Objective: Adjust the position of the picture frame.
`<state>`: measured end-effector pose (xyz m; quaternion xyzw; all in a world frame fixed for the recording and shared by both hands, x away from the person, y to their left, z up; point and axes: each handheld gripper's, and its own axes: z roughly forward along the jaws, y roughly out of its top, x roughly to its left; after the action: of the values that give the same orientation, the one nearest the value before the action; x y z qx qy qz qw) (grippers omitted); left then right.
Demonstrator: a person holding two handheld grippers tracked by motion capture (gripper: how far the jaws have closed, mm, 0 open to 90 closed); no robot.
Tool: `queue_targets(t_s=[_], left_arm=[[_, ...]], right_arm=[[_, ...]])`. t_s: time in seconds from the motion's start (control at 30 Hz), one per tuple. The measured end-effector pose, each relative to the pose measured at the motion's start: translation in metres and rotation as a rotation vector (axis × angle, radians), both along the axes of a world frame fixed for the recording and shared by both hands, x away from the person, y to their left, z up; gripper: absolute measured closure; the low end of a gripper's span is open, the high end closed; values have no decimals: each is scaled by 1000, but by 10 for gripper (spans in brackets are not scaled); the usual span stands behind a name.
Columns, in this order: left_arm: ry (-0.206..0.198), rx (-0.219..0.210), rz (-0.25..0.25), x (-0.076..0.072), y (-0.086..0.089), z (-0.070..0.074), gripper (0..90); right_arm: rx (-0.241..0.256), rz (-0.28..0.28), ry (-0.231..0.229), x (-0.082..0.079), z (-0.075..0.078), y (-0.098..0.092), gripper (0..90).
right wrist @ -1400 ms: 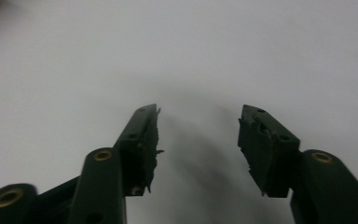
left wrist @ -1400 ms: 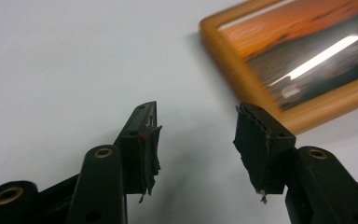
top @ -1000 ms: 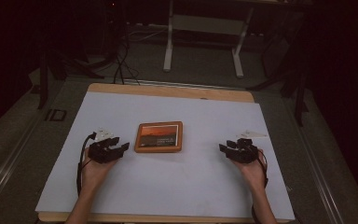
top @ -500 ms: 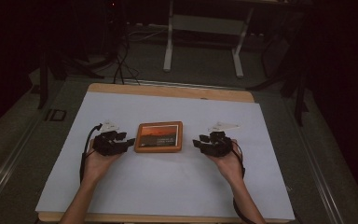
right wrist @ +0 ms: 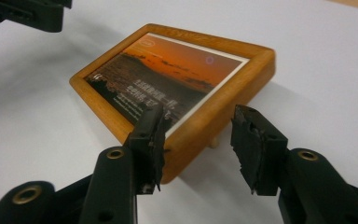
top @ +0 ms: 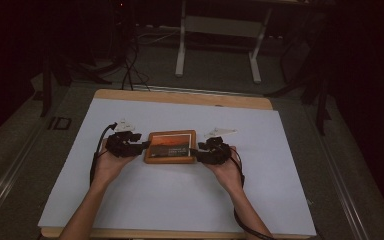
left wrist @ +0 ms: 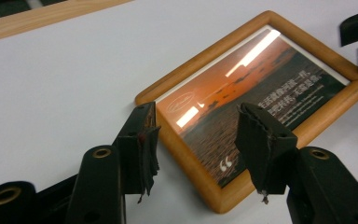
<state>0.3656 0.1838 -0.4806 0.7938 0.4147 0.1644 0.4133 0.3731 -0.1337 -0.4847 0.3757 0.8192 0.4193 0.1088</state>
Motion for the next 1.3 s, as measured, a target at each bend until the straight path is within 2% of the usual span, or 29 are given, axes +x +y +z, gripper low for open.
queue_targets(t_s=[0.23,0.5,0.63,0.73,0.83,1.03,1.17,1.2,1.23,1.3], left_arm=[[11,14,-45,15,-6,1,461],[41,32,-42,31,-7,-4,429],[49,27,-47,35,-7,-6,420],[49,16,-47,37,-8,-7,408],[64,11,-38,43,-7,-14,398],[115,-78,-58,52,-1,-23,387],[156,-100,-88,57,-1,-28,382],[161,-96,-96,58,-2,-29,382],[173,-73,-97,59,-4,-30,382],[175,-68,-95,59,-5,-30,386]], right_arm=[[10,-2,22,1,-5,1,509],[-2,14,11,-2,-6,2,533],[-12,25,18,-4,-8,1,534],[-13,30,21,-5,-10,1,539],[-34,37,27,-8,-15,2,538],[-27,40,26,-9,-17,1,536],[-29,42,28,-9,-18,1,532],[-29,43,27,-9,-19,0,529],[-29,44,35,-9,-20,0,521],[-29,46,40,-9,-21,-1,516]])
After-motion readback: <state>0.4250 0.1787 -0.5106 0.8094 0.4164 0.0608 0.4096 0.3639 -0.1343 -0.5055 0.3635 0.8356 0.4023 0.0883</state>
